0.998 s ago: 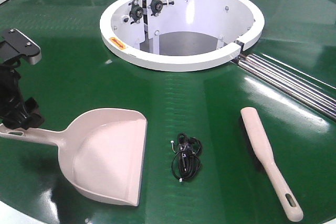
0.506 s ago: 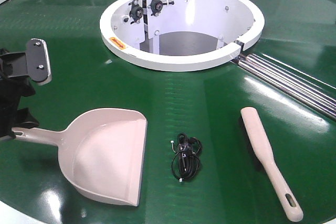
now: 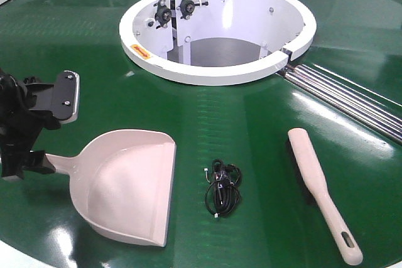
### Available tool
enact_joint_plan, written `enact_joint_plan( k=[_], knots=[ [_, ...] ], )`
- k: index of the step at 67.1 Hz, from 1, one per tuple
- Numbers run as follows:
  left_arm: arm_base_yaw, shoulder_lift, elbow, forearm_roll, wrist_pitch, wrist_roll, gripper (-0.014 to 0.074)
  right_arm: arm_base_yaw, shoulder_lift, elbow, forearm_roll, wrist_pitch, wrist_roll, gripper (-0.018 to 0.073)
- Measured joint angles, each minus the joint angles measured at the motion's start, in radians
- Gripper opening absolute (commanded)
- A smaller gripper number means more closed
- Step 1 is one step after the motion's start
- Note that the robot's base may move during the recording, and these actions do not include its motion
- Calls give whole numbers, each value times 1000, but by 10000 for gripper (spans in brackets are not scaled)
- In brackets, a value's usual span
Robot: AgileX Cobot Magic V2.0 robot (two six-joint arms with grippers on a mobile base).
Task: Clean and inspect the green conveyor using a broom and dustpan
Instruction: 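Reach the left gripper to the pink dustpan handle and grasp it, then hold the dustpan steady on the belt with the left gripper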
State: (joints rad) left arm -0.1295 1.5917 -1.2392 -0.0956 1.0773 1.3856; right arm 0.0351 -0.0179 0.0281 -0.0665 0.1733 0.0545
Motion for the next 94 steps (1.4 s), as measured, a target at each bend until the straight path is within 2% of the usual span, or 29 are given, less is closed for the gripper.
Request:
enact_joint_plan(
  k=[23, 57, 64, 78, 85, 94],
  knots=[
    [-7, 72, 0, 24, 33, 89, 583, 0, 0, 0, 0, 0, 0, -9],
    [-11, 186, 0, 49, -17, 96, 559, 0, 0, 0, 0, 0, 0, -9],
    [-11, 199, 0, 61, -19, 96, 467, 0, 0, 0, 0, 0, 0, -9],
    [-11, 202, 0, 81, -19, 96, 131, 0, 0, 0, 0, 0, 0, -9],
    [-11, 202, 0, 83, -19, 96, -1, 0, 0, 0, 0, 0, 0, -9],
    [-11, 196, 0, 83, -11, 96, -8, 0, 0, 0, 0, 0, 0, -9]
  ],
)
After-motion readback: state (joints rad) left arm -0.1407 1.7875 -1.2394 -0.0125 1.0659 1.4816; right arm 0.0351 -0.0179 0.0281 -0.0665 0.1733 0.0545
